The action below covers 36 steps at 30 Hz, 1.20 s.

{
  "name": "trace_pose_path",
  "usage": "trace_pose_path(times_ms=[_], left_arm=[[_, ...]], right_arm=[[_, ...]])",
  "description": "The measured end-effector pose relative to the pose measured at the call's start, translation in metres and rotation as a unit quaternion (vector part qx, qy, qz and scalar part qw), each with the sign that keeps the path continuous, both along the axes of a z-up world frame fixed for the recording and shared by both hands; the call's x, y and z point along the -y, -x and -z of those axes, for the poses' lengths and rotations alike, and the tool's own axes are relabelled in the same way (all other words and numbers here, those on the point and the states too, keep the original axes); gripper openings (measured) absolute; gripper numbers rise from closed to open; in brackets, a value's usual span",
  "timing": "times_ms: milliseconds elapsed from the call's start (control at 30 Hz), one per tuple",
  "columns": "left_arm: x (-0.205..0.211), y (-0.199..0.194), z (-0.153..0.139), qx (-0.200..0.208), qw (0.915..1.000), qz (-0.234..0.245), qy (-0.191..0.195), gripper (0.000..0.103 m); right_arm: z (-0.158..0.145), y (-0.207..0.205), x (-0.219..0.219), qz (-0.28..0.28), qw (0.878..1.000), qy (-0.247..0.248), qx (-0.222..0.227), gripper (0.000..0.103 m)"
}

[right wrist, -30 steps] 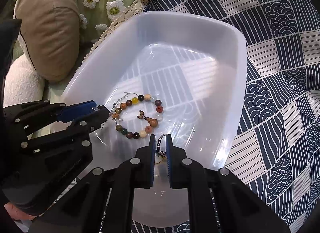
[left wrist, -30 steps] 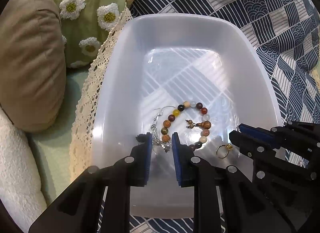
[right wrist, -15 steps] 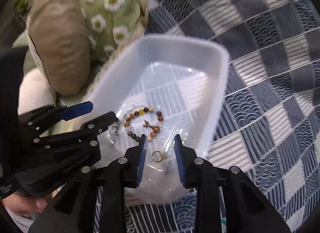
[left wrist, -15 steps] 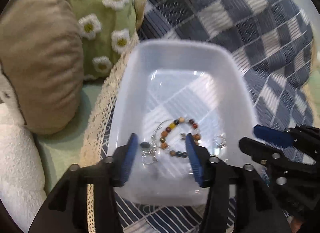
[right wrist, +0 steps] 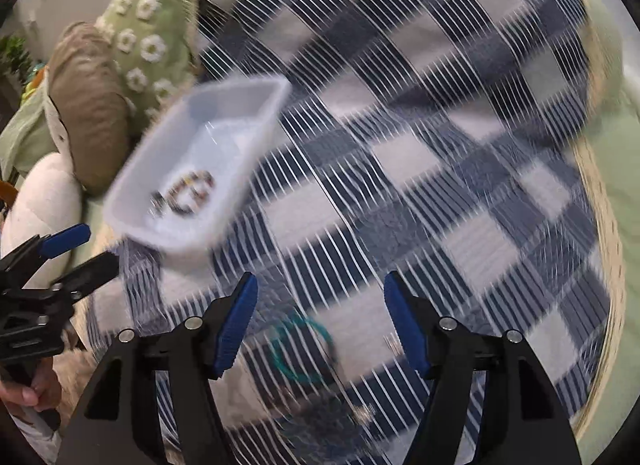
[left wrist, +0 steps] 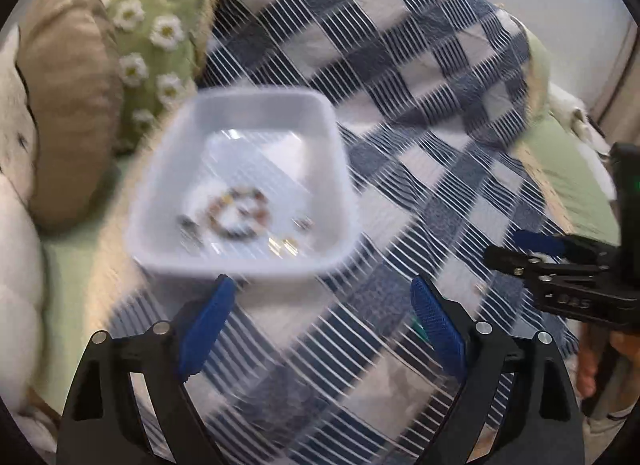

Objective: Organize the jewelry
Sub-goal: 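Grasp the turquoise bead bracelet with the left gripper while the right gripper grasps the silver flower earring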

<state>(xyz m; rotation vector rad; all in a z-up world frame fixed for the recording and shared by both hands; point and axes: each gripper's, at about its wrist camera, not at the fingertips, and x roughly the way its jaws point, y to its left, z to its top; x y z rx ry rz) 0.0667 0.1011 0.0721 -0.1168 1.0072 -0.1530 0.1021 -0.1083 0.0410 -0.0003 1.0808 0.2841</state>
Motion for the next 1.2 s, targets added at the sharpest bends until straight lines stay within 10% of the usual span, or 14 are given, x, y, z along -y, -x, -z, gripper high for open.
trace_pose_path(times_ms=[467, 767, 1000, 1200], left_arm=[[0.09, -0.025, 0.079, -0.078, 0.9942, 0.039, -0.062, 0.083], [0.111, -0.037, 0.107, -0.108, 0.9889, 0.048, -0.09, 0.056], [0.111, -0.032, 0.105, -0.101, 0.989, 0.054, -0.094, 0.007], [0.098, -0.029, 0.093, -0.098, 0.992, 0.044, -0.066, 0.006]], right_arm=[[0.039, 0.01, 0.052, 0.05, 0.997, -0.026, -0.059, 0.065], [0.038, 0.008, 0.063, 0.058, 0.996, -0.037, -0.062, 0.065], [0.044, 0.007, 0.058, 0.054, 0.996, -0.026, -0.071, 0.065], [0.058, 0.0, 0.054, 0.059, 0.995, -0.007, -0.082, 0.065]])
